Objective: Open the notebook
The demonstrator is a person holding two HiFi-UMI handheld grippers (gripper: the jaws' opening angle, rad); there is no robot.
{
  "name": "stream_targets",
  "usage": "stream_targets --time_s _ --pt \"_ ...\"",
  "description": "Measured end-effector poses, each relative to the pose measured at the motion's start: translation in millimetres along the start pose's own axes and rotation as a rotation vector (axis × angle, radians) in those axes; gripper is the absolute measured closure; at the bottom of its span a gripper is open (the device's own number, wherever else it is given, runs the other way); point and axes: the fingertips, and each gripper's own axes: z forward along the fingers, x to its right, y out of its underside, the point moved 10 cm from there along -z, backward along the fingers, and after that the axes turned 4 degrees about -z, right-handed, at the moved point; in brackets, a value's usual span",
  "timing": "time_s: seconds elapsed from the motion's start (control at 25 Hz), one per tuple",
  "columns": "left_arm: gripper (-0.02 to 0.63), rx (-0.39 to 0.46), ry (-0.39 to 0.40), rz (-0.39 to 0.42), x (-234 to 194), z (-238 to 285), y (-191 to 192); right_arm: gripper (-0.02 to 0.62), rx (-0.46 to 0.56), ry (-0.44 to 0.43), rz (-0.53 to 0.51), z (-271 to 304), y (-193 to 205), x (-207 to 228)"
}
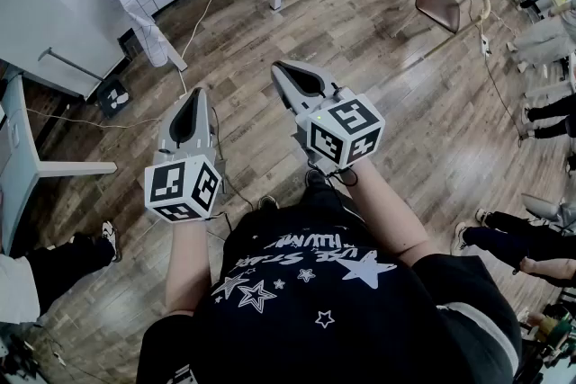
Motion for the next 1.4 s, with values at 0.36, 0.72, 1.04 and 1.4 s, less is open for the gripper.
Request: stream_targets --time_s 0.36,0.72,1.04,1.4 --pt "0.598 -0.039 0.014 0.010 -32.3 -28.7 4.8 0.578 -0.037 0.016 -0.021 11.2 6.4 -44.4" --pt "0.597 -0.038 0.037 0.023 -28.1 -33.5 8.0 0.578 -0.047 0.053 -0.034 2.4 5.0 -46.8" --pt "0.597 0.012 0.045 0.021 -27.9 -33.4 21.7 0.578 0.033 0.034 0.031 -18.0 14.8 -45.2" --pt "0.597 0.008 0.021 0.101 -28.6 -3.9 16.2 0.578 0.054 0.000 0.069 5.5 20.3 0.4"
